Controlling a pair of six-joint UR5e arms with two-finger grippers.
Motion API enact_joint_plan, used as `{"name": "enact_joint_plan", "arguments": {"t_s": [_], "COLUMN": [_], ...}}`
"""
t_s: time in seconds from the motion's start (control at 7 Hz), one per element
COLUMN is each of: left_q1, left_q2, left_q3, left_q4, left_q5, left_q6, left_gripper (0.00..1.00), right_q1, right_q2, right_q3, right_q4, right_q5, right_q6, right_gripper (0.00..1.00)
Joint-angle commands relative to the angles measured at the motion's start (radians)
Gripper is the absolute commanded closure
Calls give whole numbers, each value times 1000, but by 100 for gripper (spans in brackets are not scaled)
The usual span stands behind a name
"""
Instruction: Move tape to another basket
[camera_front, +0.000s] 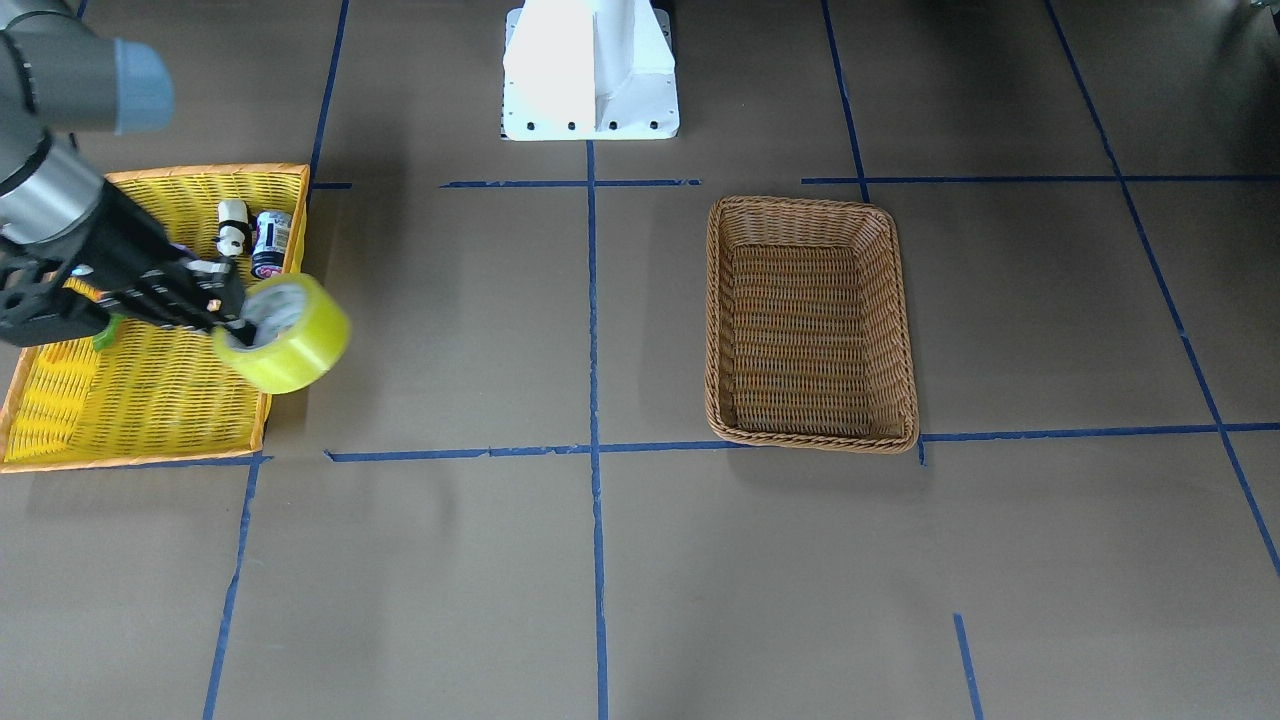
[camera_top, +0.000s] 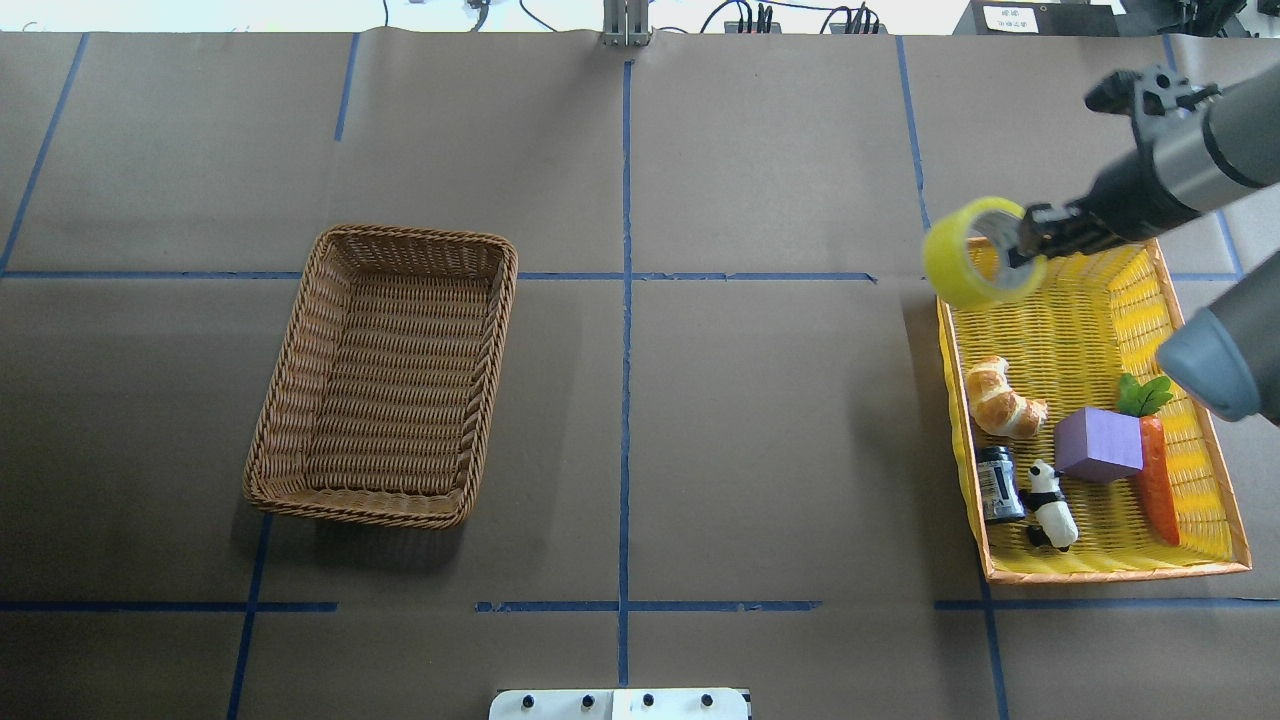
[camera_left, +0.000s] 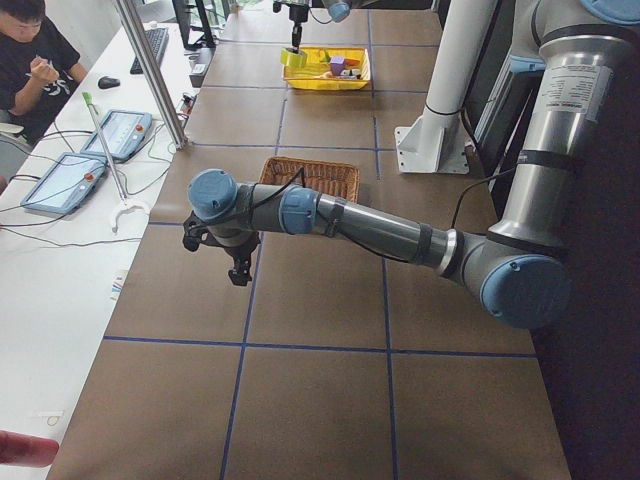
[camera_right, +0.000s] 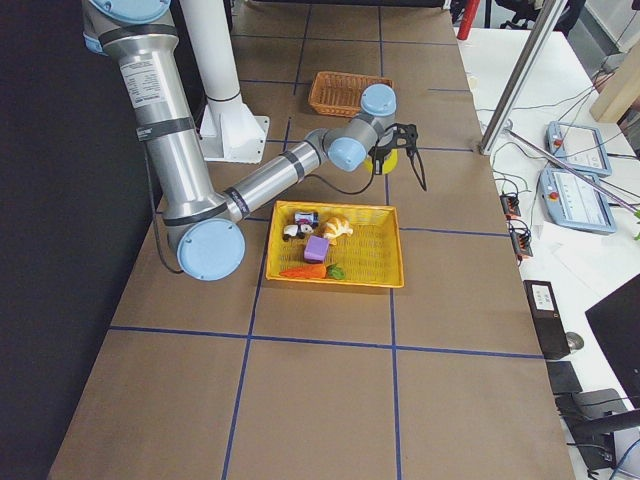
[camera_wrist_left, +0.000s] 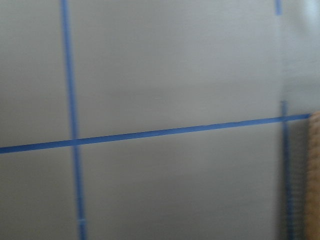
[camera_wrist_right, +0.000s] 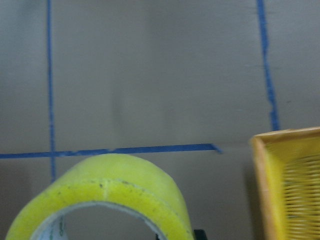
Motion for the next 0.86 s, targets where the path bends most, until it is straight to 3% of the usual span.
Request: {"name": "enact_joint_plan", "arguments": {"t_s": [0.0, 0.14, 0.29, 0.71], "left_q1": [179, 306, 350, 379], "left_q2": [-59, -137, -238, -400], "left_q3": [-34, -25, -14, -20], "left_q4": [-315, -492, -620, -899], "left_q5": [-13, -6, -1, 17], "left_q6": [-494, -842, -1090, -1537], "left_gripper": [0, 0, 0, 0], "right_q1": [-42, -46, -48, -69], "right_q2": [22, 19, 19, 17], "right_q3": [-6, -6, -5, -6], "right_q4": [317, 431, 520, 795], "right_q5": [3, 8, 11, 11], "right_q6": [360, 472, 561, 799], "right_gripper": [100, 100, 100, 100]}}
